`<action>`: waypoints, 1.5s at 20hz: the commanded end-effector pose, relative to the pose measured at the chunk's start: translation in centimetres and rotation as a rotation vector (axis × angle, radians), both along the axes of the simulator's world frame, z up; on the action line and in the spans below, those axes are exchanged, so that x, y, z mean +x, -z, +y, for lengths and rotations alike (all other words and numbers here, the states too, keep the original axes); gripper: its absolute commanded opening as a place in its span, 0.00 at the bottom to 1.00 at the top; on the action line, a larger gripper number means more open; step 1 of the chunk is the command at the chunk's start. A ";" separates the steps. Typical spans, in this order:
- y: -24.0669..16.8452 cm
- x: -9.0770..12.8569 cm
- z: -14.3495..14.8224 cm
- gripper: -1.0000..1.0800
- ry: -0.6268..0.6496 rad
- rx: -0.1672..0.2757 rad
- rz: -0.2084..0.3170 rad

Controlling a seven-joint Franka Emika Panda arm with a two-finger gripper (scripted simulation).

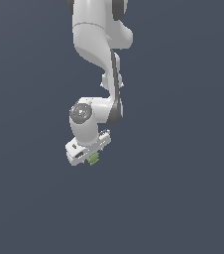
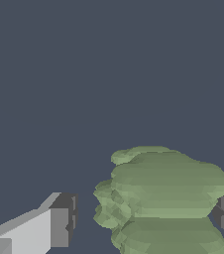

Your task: Pick up the object and move it to a goal position.

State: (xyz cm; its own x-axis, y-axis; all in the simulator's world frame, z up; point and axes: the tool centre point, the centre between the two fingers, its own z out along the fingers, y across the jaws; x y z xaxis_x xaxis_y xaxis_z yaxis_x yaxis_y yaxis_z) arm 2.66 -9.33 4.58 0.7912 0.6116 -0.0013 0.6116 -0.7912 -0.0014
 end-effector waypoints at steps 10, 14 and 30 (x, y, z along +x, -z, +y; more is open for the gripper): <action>0.1 0.1 0.0 0.00 0.000 0.000 -0.002; -0.1 0.1 -0.1 0.00 0.000 -0.001 -0.002; -10.6 0.7 -6.5 0.00 0.000 0.000 -0.002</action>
